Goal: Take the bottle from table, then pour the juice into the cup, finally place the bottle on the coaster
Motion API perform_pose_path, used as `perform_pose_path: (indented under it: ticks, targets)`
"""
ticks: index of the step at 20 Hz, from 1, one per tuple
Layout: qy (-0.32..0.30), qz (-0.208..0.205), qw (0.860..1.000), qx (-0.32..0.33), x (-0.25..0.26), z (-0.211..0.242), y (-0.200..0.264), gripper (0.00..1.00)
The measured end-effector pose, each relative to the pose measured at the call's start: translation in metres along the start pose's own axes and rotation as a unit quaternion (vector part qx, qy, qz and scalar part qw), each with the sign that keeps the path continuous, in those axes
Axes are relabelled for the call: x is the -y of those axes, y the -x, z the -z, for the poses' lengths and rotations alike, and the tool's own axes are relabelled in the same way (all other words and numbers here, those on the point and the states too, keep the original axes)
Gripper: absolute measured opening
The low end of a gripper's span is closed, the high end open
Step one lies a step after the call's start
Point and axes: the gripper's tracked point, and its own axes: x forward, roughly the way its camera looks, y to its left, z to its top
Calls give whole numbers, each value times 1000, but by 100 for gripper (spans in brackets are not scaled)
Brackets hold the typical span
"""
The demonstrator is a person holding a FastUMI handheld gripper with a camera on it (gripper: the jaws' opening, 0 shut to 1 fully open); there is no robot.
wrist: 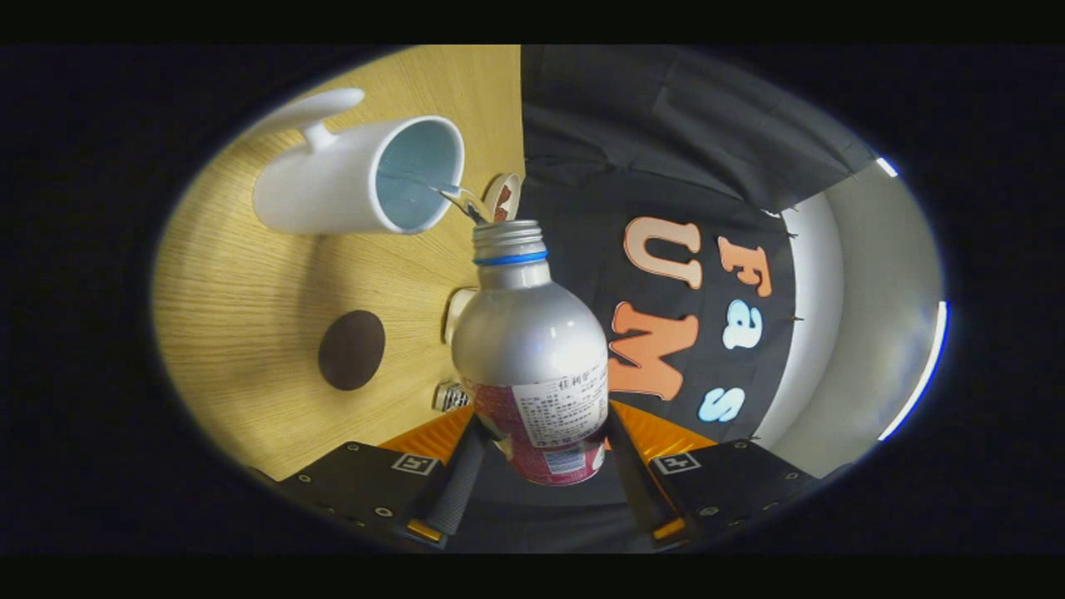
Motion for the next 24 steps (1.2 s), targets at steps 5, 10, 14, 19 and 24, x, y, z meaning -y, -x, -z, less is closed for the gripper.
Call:
perform_pose_path:
  ticks: [5, 10, 14, 19, 24]
  targets:
    - [16, 10, 1000, 6, 7, -1, -2, 78]
    - [27, 16, 999, 7, 13, -1, -4, 78]
    - [42, 25, 999, 9, 20, -2, -5, 78]
    - [57, 37, 998, 13, 26, -4, -6, 78]
    - [75, 47, 996, 18, 34, -2, -11, 78]
